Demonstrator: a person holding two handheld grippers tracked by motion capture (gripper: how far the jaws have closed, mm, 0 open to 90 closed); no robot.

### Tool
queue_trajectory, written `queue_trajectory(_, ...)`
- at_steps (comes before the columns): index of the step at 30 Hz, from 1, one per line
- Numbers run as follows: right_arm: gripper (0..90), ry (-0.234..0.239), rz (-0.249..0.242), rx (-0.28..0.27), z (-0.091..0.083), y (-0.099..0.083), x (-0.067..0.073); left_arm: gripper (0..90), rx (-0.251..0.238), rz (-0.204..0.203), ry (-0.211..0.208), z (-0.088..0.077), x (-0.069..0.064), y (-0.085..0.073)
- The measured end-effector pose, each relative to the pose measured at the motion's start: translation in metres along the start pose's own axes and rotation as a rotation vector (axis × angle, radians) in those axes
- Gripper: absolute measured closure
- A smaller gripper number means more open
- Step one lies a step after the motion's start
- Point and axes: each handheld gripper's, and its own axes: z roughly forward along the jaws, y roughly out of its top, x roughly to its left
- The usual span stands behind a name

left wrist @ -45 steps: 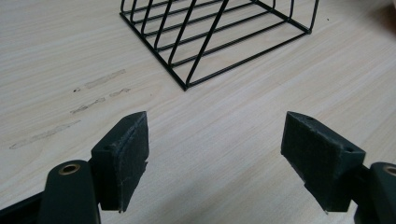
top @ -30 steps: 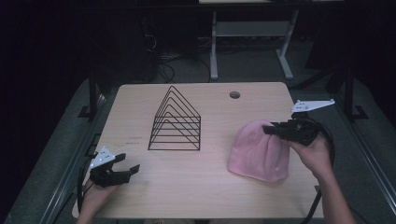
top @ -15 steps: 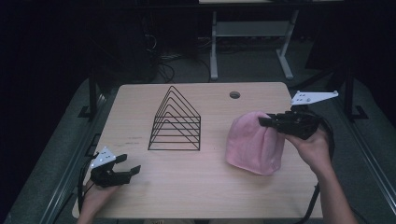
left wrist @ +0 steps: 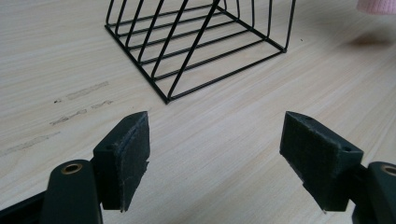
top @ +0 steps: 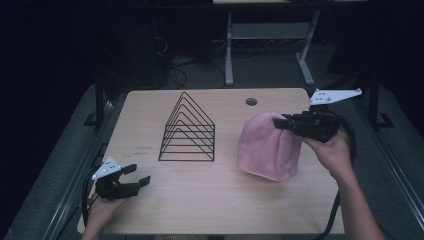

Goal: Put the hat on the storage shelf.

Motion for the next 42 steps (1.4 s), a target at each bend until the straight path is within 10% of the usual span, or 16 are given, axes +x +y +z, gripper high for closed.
queue_trajectory(22, 77.3, 0.032, -0.073, -0.020, 0.009, 0.045, 0.002, 23.9, -0.011, 0.032, -0.063, -0.006, 0.004, 0.023)
queue_trajectory(42, 77.1, 0.071, -0.144, -0.055, 0.026, 0.093, 0.021, 26.4, -0.027, 0.130, -0.226, -0.010, -0.008, 0.072)
